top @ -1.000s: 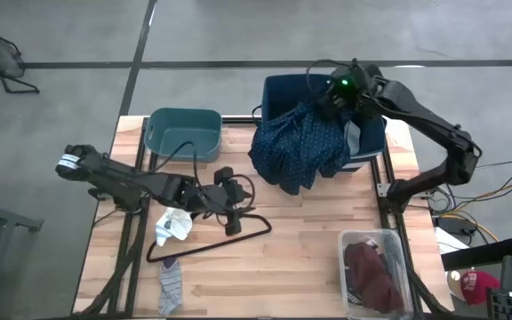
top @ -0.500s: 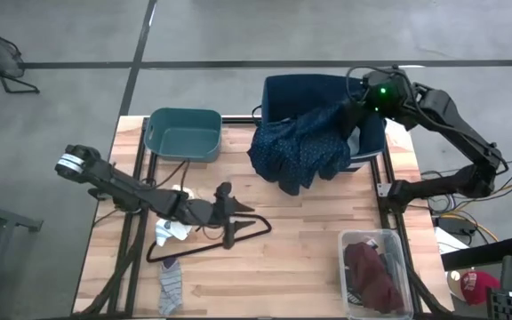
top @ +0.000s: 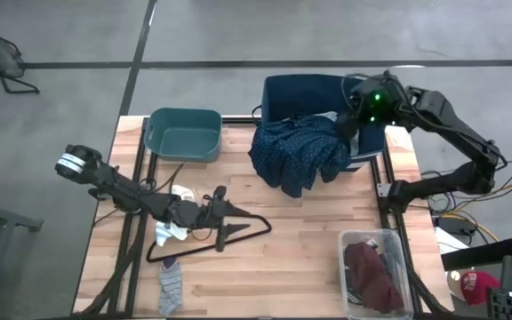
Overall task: Pick & Place Cloths
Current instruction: Put the blue polo shirt into the blue bin
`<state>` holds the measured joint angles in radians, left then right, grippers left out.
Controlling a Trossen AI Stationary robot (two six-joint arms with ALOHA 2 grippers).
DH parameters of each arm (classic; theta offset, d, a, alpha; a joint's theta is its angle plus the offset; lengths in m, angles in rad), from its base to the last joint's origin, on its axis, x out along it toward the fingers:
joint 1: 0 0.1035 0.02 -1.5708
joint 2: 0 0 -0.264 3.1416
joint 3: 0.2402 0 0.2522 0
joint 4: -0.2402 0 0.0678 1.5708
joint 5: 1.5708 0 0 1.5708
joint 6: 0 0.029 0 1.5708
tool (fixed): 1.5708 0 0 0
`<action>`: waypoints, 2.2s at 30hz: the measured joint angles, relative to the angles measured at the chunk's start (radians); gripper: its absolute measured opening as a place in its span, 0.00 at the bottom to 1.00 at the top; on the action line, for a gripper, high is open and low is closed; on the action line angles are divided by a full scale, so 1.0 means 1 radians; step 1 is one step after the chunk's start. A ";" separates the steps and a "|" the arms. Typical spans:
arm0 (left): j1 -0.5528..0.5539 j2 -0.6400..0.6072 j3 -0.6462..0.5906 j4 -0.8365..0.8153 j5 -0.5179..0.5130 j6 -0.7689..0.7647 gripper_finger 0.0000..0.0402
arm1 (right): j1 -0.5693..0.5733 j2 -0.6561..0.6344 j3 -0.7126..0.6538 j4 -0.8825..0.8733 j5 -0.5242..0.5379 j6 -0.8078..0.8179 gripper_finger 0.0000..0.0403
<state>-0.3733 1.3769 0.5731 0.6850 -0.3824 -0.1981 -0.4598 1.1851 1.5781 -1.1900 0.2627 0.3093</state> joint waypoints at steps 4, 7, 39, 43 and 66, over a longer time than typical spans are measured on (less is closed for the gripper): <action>-0.009 0.000 -0.028 0.067 0.000 0.033 0.43 | 0.149 0.001 -0.024 0.072 -0.013 -0.048 0.55; -0.012 0.000 -0.040 0.066 0.000 0.035 0.43 | 0.292 0.000 -0.054 0.137 0.007 -0.101 0.54; -0.015 0.000 -0.053 0.078 0.000 0.019 0.43 | 1.010 0.685 -0.347 0.211 1.124 -0.220 0.61; -0.015 0.000 -0.053 0.079 0.000 0.018 0.43 | 0.960 0.694 -0.355 0.157 1.182 -0.193 0.62; -0.016 0.000 -0.054 0.078 0.000 0.018 0.43 | 0.811 0.646 -0.289 0.147 1.264 -0.425 0.03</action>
<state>-0.3893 1.3769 0.5186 0.7628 -0.3823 -0.1797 0.3517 1.8310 1.2894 -1.0425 1.5268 -0.1155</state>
